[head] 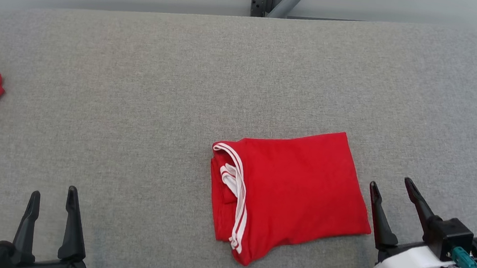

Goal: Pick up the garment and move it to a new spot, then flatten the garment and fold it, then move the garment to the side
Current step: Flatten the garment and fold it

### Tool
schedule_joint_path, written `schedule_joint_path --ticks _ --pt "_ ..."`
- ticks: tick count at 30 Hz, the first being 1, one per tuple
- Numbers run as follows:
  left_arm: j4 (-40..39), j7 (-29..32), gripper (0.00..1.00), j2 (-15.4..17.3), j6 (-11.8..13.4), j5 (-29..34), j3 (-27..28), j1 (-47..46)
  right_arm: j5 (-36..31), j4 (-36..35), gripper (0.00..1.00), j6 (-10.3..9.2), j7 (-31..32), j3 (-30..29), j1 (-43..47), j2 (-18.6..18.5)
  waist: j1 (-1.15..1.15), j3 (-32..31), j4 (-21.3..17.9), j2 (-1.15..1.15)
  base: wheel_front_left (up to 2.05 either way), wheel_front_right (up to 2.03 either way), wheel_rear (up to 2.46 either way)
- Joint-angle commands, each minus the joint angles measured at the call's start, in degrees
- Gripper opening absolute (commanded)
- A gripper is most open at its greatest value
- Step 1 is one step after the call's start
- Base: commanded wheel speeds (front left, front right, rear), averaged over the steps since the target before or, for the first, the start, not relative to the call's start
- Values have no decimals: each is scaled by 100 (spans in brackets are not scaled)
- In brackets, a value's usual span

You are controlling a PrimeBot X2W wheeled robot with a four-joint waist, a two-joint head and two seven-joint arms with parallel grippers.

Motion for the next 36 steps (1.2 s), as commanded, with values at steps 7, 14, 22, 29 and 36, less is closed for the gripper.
schedule_joint_path --ticks 7,14,22,29,36 --pt "-131 -15 100 7 -13 272 104 144 -621 -88 100 -1 -265 -800 216 376 0 -136 68 0 0 0 0" --pt "-117 -15 100 7 -28 549 133 168 -775 -428 100 -2 -260 -1230 654 561 0 -249 117 0 0 0 0" --pt "-76 -15 100 7 -57 517 136 174 -692 -315 0 -3 -261 -1137 442 618 0 -249 166 0 0 0 0" --pt "-136 -15 100 7 -108 586 89 -60 -782 161 0 -3 -261 -196 -322 619 0 115 302 0 0 0 0" --pt "-95 -16 100 6 -171 629 19 -294 -932 1290 0 -3 -261 738 -1138 640 0 506 514 0 0 0 0"
